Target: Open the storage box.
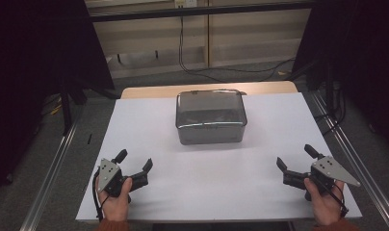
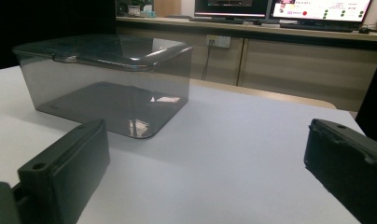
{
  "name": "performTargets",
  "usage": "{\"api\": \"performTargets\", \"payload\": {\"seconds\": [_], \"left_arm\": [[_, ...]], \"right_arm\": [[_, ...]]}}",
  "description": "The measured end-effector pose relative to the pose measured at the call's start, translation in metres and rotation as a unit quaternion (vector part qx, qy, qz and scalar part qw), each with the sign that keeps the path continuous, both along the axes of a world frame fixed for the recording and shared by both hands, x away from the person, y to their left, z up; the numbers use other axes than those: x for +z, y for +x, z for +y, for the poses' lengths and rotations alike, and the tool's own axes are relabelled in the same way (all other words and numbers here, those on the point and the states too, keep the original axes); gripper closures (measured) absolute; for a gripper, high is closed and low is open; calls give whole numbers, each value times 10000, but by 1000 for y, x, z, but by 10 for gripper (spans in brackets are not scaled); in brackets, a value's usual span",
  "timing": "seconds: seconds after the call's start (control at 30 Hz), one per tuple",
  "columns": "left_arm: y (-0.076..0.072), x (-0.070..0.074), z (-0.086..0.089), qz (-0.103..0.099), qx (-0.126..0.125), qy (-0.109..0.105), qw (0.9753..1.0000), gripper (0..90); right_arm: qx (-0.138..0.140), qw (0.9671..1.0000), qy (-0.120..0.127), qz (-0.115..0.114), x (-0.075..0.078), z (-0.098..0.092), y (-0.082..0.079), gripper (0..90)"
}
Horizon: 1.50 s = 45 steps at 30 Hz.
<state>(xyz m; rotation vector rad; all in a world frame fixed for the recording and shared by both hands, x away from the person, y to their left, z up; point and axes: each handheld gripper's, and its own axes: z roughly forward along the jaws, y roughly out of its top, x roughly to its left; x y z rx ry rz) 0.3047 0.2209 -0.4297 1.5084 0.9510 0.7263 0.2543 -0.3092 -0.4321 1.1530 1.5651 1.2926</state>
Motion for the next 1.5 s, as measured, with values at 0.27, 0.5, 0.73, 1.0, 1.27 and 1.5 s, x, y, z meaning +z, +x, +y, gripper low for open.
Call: {"api": "performTargets", "payload": {"seconds": [0.27,0.5,0.73,1.0,1.27,1.5], "left_arm": [[1,-1,-1,52,37,-36,10000,41],[0,-1,-3,96,-8,-27,10000,42],[-3,0,-4,65,-36,-43,10000,43],[-4,1,-6,17,-135,-74,9999,44],[-4,-1,-5,36,-56,-23,10000,43],[-4,-1,-6,35,-73,-7,10000,43]], "right_arm": [[23,10000,17,59,-1,0,2,0],[88,9999,40,108,-3,2,4,0],[294,9995,-9,117,-4,9,7,0],[535,9985,4,68,-3,25,9,0],[680,9976,98,94,-2,35,15,0],[837,9963,132,125,-1,47,21,1]]}}
